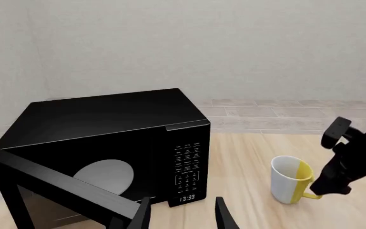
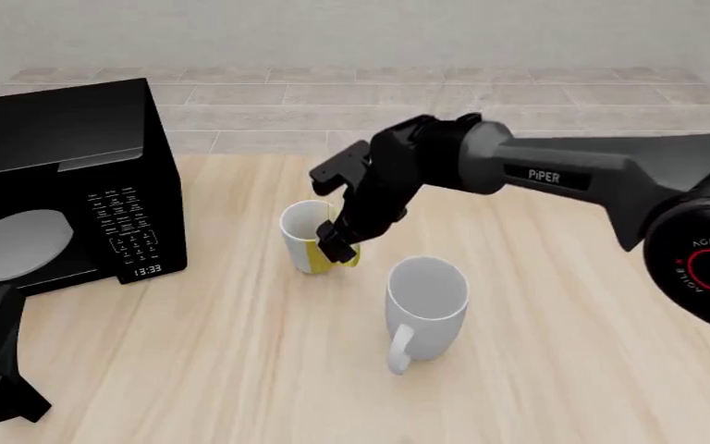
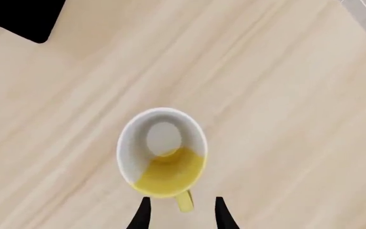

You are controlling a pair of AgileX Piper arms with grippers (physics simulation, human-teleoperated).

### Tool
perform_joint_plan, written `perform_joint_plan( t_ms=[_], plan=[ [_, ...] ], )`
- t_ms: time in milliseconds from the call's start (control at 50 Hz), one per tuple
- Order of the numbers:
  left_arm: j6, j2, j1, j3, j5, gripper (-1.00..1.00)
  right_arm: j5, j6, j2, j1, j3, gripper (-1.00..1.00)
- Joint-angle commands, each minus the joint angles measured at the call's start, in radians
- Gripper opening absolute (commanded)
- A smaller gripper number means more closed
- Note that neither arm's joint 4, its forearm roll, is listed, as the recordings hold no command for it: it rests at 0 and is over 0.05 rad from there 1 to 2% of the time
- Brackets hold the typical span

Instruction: Put the yellow and white mug to the front of the white mug.

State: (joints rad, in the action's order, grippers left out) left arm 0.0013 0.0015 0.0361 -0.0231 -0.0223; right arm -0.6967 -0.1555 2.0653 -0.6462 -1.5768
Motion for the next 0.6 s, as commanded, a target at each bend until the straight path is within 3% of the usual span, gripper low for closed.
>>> perform_joint_plan(
  t_ms=[20,600],
  plan=[
    [0.000,0.000,0.000,0.004,0.005,1.00,0.005,0.009,0.009,-0.002,0.010,1.00],
    [0.000,0.000,0.000,0.004,0.005,1.00,0.020,0.022,0.035,0.000,0.026,1.00]
  ],
)
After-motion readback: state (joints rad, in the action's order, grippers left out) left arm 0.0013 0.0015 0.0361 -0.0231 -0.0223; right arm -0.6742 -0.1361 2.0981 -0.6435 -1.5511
